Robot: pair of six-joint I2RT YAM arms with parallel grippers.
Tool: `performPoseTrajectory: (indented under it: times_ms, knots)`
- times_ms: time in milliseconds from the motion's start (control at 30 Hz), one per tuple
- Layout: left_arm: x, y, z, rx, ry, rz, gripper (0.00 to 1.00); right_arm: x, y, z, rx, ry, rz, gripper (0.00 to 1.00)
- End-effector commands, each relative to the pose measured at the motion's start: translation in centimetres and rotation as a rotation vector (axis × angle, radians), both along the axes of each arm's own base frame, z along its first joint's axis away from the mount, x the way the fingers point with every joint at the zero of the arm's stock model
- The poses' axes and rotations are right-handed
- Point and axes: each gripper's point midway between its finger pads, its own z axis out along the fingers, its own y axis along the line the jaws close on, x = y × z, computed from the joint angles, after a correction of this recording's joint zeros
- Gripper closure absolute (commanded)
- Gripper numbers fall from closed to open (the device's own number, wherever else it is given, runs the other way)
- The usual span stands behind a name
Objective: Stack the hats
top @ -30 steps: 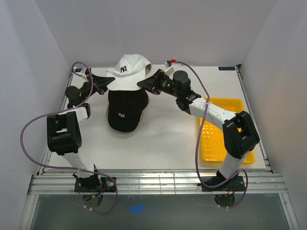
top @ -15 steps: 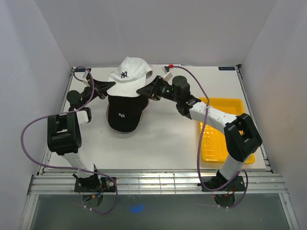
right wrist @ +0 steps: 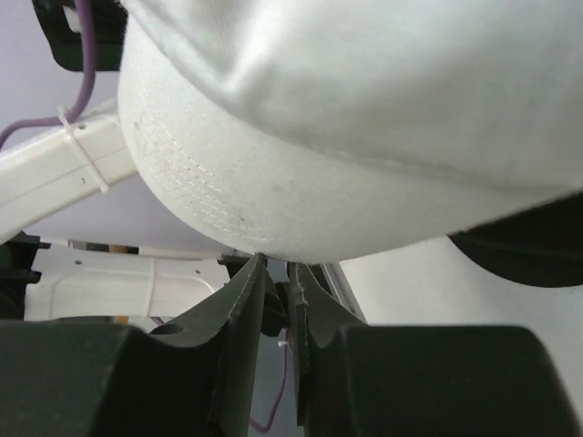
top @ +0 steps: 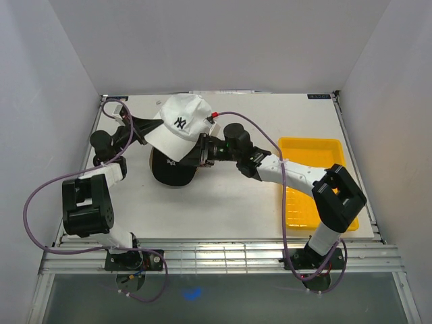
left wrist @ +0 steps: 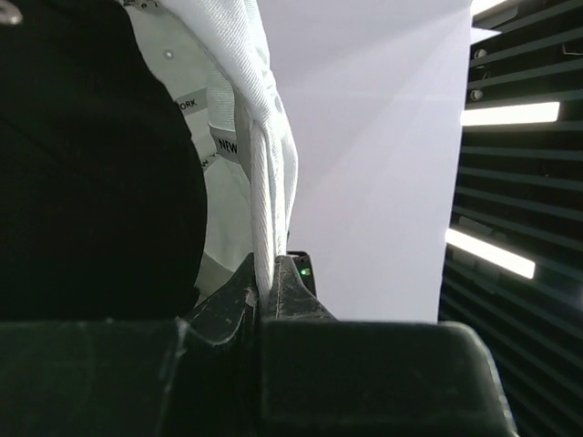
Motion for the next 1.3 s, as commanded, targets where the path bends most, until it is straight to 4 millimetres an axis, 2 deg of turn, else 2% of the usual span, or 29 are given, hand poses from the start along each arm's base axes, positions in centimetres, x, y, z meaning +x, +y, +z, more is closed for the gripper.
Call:
performPoseTrajectory:
  times_ms: [0,100,433,467,500,533,600,667,700,733,800,833,900,933,967,1000,1033,1067,1100,1267]
  knots:
    - [-2.7,-1.9,-1.2,0.087,-0.014,-0.086,0.93,-1.9,0.4,4.5,0.105,-0.148,0.057,0.91]
    - [-3.0,-1.8,-2.2,0.112,0.008,-0.073,0.94,-2.0,0.1,4.6,0.097,-0.152,0.046,0.91]
    - [-3.0,-1.2,-2.3,0.127,0.013,-0.029,1.00,-0.8,-1.0,5.7,0.070,-0.173,0.009,0.92]
    - [-3.0,-1.1,-2.2,0.127,0.012,-0.024,1.00,-0.8,-1.2,6.0,0.068,-0.179,0.007,0.91]
    - [-3.0,-1.1,-2.2,0.127,0.008,-0.019,1.00,-0.4,-1.5,7.1,0.074,-0.195,-0.005,0.90]
    - [-2.9,-0.9,-2.2,0.125,0.011,-0.007,1.00,0.2,-2.0,6.7,0.039,-0.192,-0.021,0.89]
    - [-2.8,-0.6,-2.2,0.116,0.009,0.014,1.00,1.0,-2.8,8.0,0.026,-0.215,-0.051,0.83]
    - [-2.8,-0.3,-1.9,0.091,-0.001,0.034,1.00,3.0,-4.0,9.3,-0.037,-0.223,-0.111,0.78]
    - [-2.9,-0.2,-2.2,0.078,0.015,0.042,1.00,4.0,-4.3,9.2,-0.068,-0.219,-0.133,0.76]
    - [-2.8,0.0,-2.2,0.068,0.018,0.052,1.00,5.4,-5.2,11.3,-0.073,-0.241,-0.174,0.74]
    - [-2.9,0.2,-2.4,0.045,0.030,0.068,1.00,7.3,-6.2,10.0,-0.167,-0.200,-0.219,0.69]
    - [-3.0,0.3,-2.4,0.039,0.031,0.074,1.00,8.5,-7.0,11.8,-0.156,-0.221,-0.250,0.67]
    - [-3.1,0.4,-2.2,0.026,0.023,0.082,1.00,9.9,-7.6,10.7,-0.228,-0.194,-0.275,0.61]
    - [-3.2,0.4,-2.5,0.020,0.032,0.083,1.00,10.5,-7.9,10.8,-0.245,-0.199,-0.287,0.59]
    - [-3.3,0.4,-2.4,0.016,0.025,0.083,1.00,11.2,-8.1,12.7,-0.237,-0.233,-0.314,0.53]
    - [-3.3,0.5,-2.5,0.014,0.029,0.086,1.00,11.9,-7.9,10.9,-0.297,-0.203,-0.303,0.51]
    - [-3.4,0.5,-2.6,0.011,0.034,0.092,1.00,12.3,-7.8,10.8,-0.312,-0.204,-0.302,0.49]
    - [-3.5,0.5,-2.7,0.011,0.034,0.095,1.00,12.6,-7.6,12.6,-0.296,-0.233,-0.306,0.46]
    - [-3.5,0.5,-2.9,0.010,0.035,0.095,1.00,13.3,-7.3,10.4,-0.354,-0.197,-0.290,0.45]
    - [-4.0,0.5,-3.4,0.004,0.034,0.102,1.00,14.4,-6.8,8.7,-0.406,-0.192,-0.277,0.41]
